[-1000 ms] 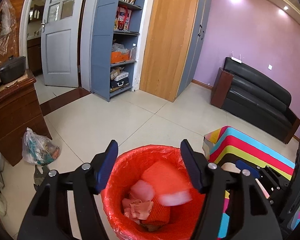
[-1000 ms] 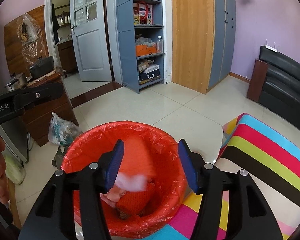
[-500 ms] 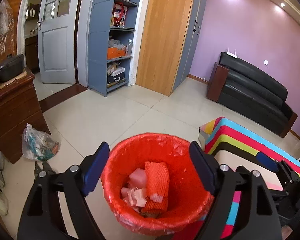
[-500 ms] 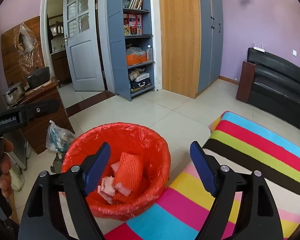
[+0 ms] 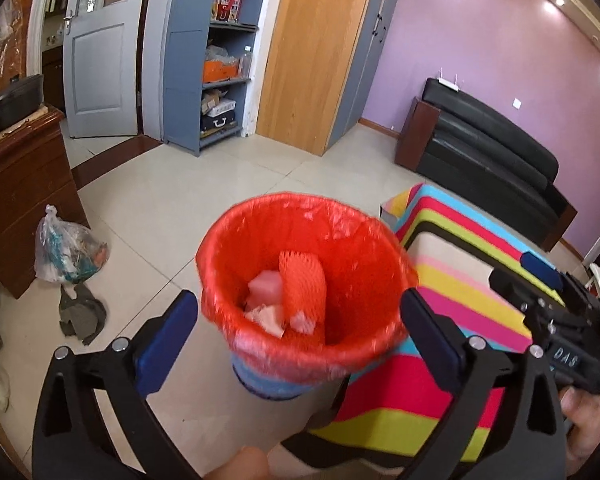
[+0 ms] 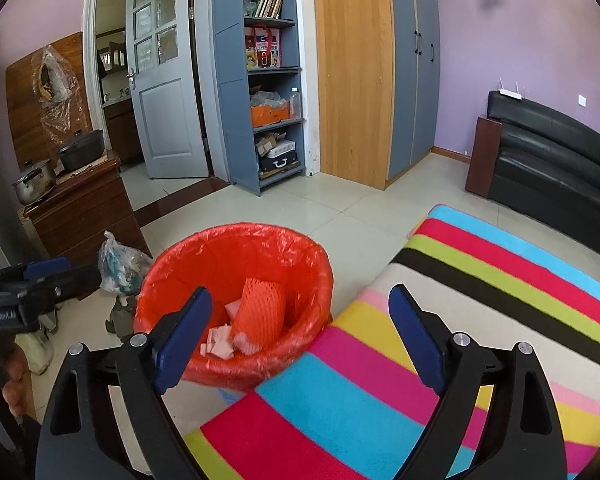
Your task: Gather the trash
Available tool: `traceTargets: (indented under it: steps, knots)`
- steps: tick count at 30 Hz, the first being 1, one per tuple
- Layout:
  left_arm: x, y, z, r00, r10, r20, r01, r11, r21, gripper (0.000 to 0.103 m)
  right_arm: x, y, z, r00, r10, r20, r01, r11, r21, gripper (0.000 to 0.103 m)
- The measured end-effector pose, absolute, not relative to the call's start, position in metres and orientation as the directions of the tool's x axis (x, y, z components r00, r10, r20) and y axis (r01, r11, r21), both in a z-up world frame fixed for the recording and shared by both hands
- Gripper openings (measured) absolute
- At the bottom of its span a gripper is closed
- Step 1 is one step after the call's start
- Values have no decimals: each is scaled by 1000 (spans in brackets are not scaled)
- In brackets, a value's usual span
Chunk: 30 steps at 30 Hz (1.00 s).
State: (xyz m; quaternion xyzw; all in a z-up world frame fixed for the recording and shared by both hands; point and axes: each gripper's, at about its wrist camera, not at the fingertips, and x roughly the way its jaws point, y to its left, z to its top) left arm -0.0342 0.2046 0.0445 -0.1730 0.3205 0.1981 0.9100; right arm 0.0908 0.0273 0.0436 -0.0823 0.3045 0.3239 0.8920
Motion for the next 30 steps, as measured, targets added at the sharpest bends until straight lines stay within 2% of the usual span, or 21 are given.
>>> traceTargets:
  steps: [5, 14, 30]
  knots:
    - [-42, 195, 31, 702, 234, -673, -451, 877, -166, 98, 79, 29, 28, 588, 534, -608, -643, 764, 49, 84]
    - [-33, 193, 27, 679, 278, -679, -465, 879, -105, 98, 83, 31, 17, 571, 540, -618, -650, 758, 62, 84]
    - [-31, 196, 27, 675, 286, -681, -475, 874, -104, 98, 85, 33, 19, 567, 547, -616, -655, 753, 66, 84]
